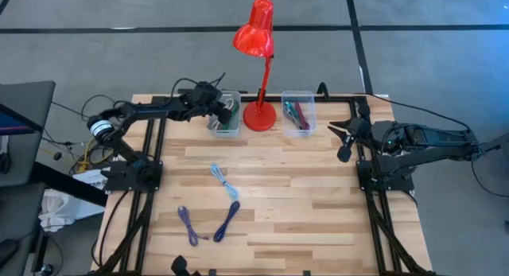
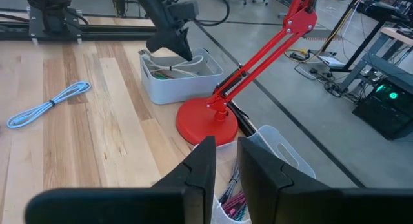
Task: Pick & Place USB Port
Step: Put the white charger cable into the gray bin, then put the light blue charger cable into the gray bin
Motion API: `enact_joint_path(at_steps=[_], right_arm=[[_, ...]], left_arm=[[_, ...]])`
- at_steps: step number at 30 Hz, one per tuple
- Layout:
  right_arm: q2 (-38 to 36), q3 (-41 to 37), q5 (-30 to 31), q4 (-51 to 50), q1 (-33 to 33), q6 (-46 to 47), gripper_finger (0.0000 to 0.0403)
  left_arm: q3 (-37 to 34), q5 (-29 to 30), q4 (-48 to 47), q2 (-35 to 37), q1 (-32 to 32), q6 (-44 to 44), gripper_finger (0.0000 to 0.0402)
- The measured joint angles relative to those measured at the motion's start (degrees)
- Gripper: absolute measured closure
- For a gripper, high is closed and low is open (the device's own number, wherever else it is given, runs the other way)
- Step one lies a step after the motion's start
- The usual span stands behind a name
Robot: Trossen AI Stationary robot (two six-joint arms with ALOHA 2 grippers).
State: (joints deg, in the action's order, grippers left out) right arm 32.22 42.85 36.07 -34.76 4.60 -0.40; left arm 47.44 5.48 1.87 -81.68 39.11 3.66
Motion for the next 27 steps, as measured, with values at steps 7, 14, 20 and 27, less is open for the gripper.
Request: enact_joint_path(at_steps=[7, 14, 20, 27], right_arm=[[0.0, 0.0, 0.0, 0.0, 0.0, 0.0, 0.0345], [0.0, 0.0, 0.0, -0.6, 0.0, 0.0, 0.0345], [0.0, 0.0, 0.0, -0.7, 0.0, 0.0, 0.0345], [0.0, 0.0, 0.0, -0.9, 0.0, 0.0, 0.0345]], left_arm=[[0.0, 0.0, 1.2, -0.1, 0.0, 0.3, 0.0396], [0.0, 0.3, 5.5, -0.1, -0.2, -0.2, 0.0369], [0.0, 0.0, 6.2, -0.1, -0.2, -0.4, 0.0337], [0.0, -8.1, 6.2, 2.4, -0.7, -0.4, 0.0327]])
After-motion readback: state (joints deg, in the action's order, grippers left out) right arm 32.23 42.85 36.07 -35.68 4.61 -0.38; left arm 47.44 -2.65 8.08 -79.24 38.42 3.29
